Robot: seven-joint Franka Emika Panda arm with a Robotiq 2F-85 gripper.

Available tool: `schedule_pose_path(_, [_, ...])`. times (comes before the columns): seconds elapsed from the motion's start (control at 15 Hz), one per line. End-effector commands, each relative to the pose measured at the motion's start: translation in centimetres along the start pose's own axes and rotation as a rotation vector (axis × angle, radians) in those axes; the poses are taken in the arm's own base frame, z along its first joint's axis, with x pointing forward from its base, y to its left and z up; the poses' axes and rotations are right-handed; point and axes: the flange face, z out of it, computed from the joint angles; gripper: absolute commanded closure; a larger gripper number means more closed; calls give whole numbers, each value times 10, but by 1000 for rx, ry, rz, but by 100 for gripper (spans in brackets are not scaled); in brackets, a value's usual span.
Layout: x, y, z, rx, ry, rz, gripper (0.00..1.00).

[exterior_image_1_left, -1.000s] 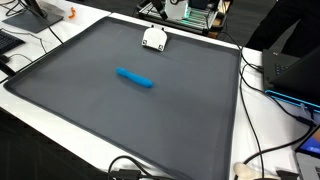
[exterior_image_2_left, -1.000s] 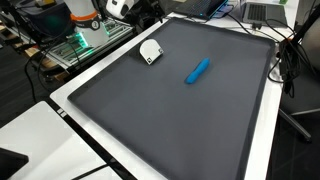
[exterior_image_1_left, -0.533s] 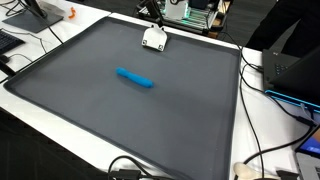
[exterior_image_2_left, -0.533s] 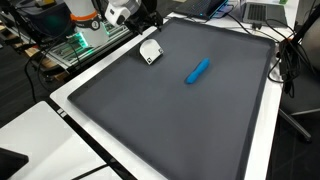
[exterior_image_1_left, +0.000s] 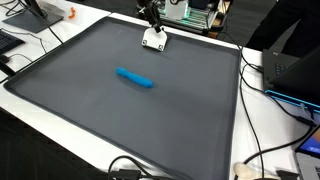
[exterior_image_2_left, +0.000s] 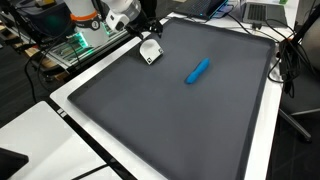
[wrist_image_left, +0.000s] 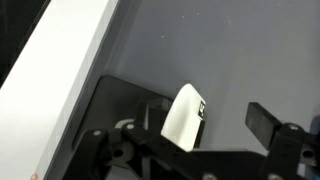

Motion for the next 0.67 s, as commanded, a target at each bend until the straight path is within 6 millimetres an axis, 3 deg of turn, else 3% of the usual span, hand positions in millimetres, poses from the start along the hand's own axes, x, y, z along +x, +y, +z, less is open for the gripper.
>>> schedule_pose_path(0.0, [1,6,8,16,33,24,0])
schedule_pose_path(0.2, [2,6,10,19,56,28,0])
schedule_pose_path(0.27, [2,6,11,21,64,28,12])
schedule_pose_path(0.4, [2,6,11,23,78,28,22])
schedule_pose_path(0.53, [2,7,12,22,91,30,24])
schedule_pose_path(0.6, [3,7,13,21,96,30,36])
